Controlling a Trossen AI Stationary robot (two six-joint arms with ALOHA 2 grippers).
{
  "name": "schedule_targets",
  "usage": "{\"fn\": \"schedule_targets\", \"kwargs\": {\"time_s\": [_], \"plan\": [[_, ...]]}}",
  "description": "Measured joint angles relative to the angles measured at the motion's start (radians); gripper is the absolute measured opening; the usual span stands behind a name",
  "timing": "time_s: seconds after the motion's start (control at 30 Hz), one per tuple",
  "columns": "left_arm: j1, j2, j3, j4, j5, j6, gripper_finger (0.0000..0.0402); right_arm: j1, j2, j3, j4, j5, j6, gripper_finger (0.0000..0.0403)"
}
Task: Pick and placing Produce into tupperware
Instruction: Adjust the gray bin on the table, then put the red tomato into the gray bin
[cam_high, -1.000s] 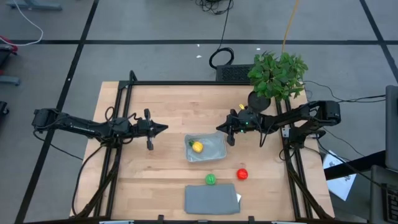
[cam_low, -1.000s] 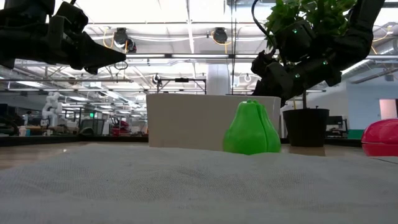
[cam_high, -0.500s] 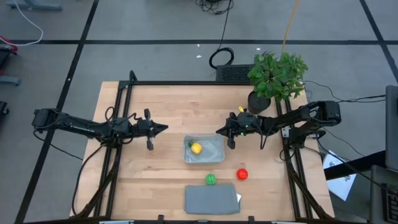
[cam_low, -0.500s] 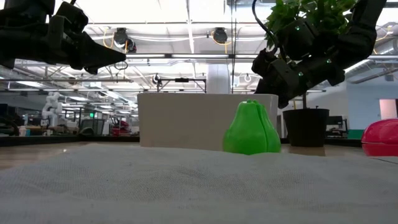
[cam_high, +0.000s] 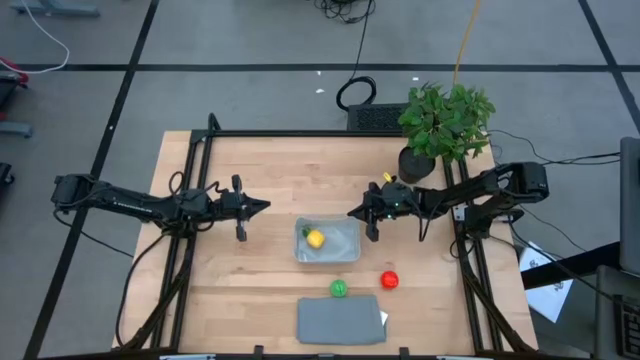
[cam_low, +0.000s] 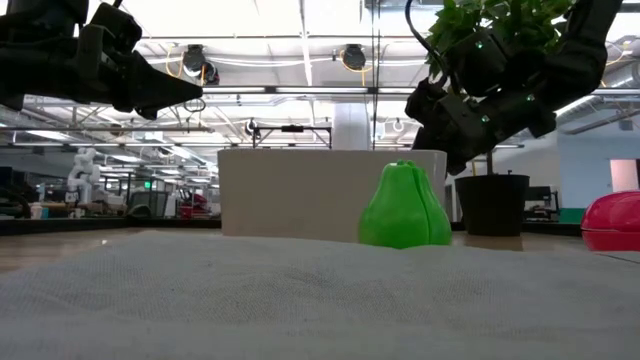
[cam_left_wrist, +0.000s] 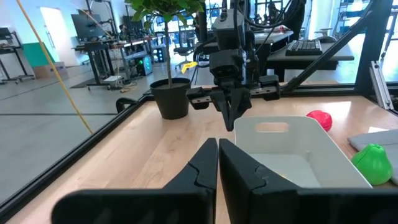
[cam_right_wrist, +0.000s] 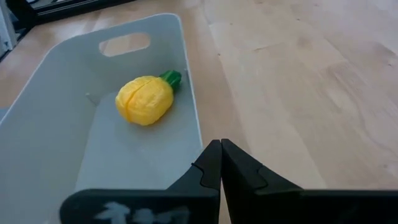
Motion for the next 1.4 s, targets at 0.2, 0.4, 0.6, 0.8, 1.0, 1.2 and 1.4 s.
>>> {"fn": "schedule_targets", "kwargs": {"time_s": [0.2, 0.4, 0.6, 0.8, 1.0, 1.2, 1.4], "plan": [[0.000, 0.000, 0.000, 0.000, 0.000, 0.000, 0.0019, 0.001, 0.000, 0.000, 0.000, 0.005, 0.000, 0.0000], [0.000, 0.000, 0.000, 0.000, 0.000, 0.000, 0.0019, -0.004, -0.005, 0.000, 0.020, 0.056, -0.024, 0.0000], [0.000, 0.000, 0.000, 0.000, 0.000, 0.000, 0.0019, -0.018, -0.076, 0.000, 0.011, 0.053, -0.035, 0.0000], [0.000, 0.000, 0.000, 0.001, 0.000, 0.001, 0.0019, -0.012, -0.172, 0.000, -0.023, 0.053, -0.049, 0.0000], [0.000, 0.000, 0.000, 0.001, 0.000, 0.001, 0.0019, 0.008, -0.294, 0.000, -0.104, 0.063, -0.034, 0.0000], [0.000, 0.000, 0.000, 0.000, 0.000, 0.001, 0.0019, 0.074, -0.399, 0.025, -0.268, 0.128, -0.022, 0.0000], [0.000, 0.000, 0.000, 0.000, 0.000, 0.001, 0.0019, 0.167, -0.431, 0.089, -0.443, 0.211, -0.010, 0.0000]]}}
